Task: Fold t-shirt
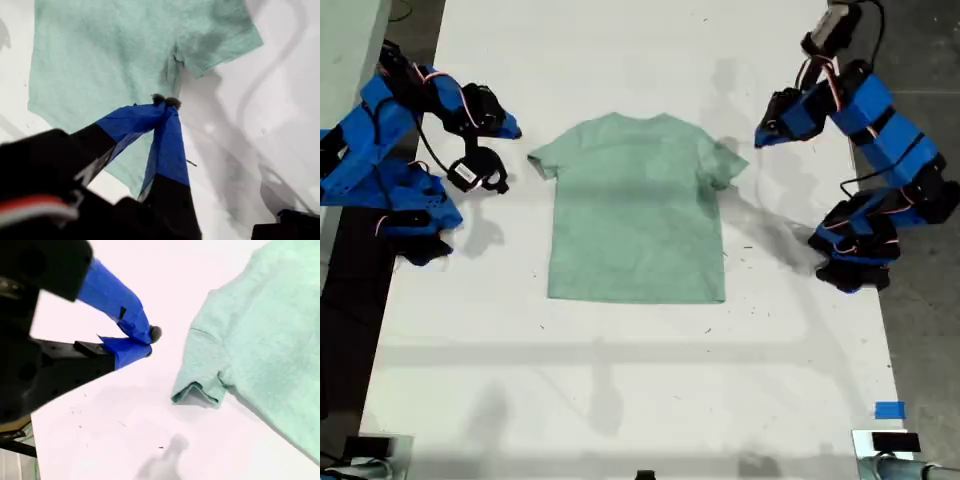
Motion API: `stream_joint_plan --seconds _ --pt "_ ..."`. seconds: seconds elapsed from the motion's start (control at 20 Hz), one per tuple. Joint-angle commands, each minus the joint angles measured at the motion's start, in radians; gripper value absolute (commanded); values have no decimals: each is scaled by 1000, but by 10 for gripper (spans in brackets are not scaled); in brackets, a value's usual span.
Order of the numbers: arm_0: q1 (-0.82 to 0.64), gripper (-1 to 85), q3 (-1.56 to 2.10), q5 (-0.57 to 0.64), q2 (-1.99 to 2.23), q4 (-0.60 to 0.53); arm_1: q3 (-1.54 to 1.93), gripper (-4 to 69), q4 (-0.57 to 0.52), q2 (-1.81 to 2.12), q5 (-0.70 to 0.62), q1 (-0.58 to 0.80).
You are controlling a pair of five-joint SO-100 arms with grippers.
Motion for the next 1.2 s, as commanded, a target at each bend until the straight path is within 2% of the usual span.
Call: stream_joint_plan --seconds 0.0,0.05,0.15,0.2,0.4,0.55,0.7,0.85,1.15 --pt "-72 11 -163 52 -74 58 -202 0 55 -81 -64 48" --pt "-80 51 -190 67 -100 75 -219 8 46 -86 -83 57" --pt "-80 172 -204 84 -133 94 -241 169 52 -97 -103 66" --pt "-78 202 -204 87 -146 100 -239 203 60 -100 -109 72" --pt "-71 232 -193 103 -170 83 -160 341 49 -106 -183 130" --pt "-77 236 -181 126 -183 52 -46 365 -14 -121 -270 187" --pt "-74 236 -179 132 -199 40 87 370 -127 -150 -322 221" --pt "-69 234 -172 132 -216 31 172 372 -262 -207 -357 225" --pt "-63 228 -141 138 -218 21 187 372 -448 -426 -408 222"
